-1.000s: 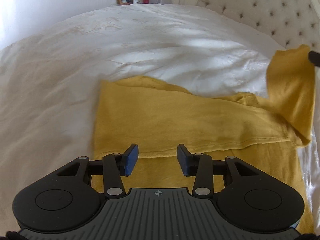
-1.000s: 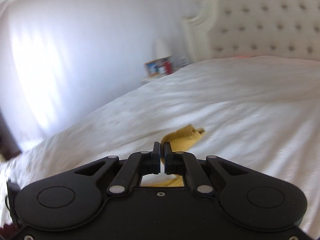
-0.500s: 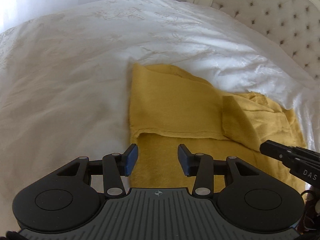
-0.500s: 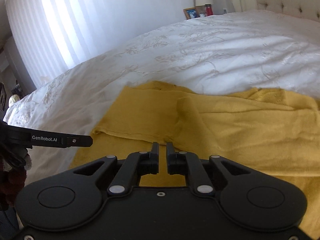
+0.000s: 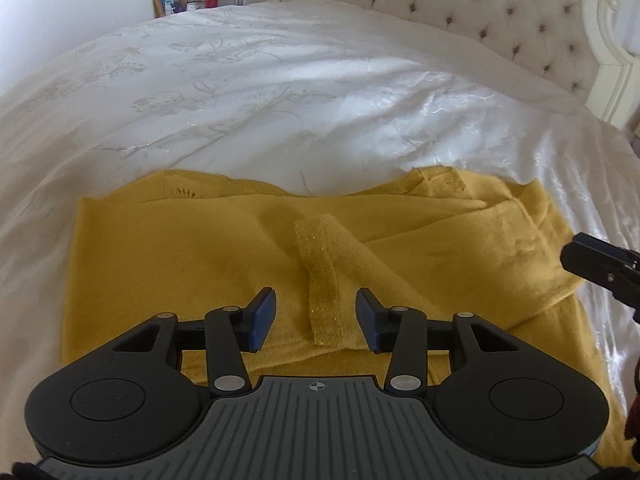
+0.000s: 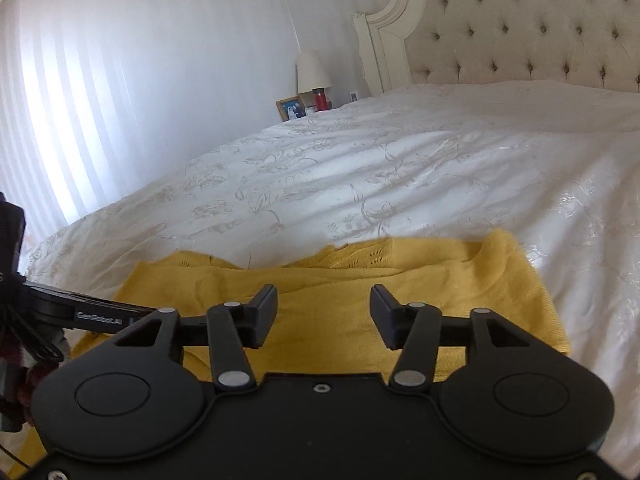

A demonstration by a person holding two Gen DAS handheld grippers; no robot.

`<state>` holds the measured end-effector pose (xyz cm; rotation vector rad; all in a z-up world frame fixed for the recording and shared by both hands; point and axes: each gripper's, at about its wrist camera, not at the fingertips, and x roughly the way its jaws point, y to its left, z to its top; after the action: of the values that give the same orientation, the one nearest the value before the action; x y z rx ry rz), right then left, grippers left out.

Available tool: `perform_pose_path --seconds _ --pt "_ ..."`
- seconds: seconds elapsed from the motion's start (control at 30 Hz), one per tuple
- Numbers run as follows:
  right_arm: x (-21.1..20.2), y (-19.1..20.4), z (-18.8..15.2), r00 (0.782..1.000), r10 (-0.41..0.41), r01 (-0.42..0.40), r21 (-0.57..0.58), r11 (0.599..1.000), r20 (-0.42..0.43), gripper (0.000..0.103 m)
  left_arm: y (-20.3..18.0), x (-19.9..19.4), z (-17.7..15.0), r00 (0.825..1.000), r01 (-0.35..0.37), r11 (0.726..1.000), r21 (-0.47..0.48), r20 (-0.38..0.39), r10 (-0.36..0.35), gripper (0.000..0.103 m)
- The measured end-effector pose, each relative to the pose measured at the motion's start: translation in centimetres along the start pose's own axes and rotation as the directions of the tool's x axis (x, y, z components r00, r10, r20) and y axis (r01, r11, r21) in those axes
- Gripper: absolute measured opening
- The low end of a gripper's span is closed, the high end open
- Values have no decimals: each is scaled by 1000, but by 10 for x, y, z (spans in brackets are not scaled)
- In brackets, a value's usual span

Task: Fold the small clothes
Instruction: 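Pinch the folded sleeve with the left tool, straighten it, release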

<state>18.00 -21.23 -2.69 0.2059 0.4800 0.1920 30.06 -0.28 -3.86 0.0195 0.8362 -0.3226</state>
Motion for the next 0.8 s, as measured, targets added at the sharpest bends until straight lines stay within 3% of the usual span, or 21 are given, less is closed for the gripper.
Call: perform_pose_path --seconds 0.4,0.43,0.5,0.57,0.8 --pt "20 -16 -8 999 37 -35 72 997 -28 66 -4 30 14 1000 27 999 -32 -9 -27 40" --pt "21 -17 -9 999 36 -34 78 996 -32 66 -4 29 14 1000 29 999 -39 -10 -29 37" --pt "21 -18 -9 999 36 -33 90 995 -33 66 -6 28 13 999 35 998 -47 -26 -36 13" --pt "21 -19 -8 999 35 -32 97 995 -30 66 -10 24 12 999 31 999 -42 -18 -32 5" --pt "19 -15 -8 999 29 -26 86 996 -36 66 -11 -20 19 994 16 997 -75 113 -7 5"
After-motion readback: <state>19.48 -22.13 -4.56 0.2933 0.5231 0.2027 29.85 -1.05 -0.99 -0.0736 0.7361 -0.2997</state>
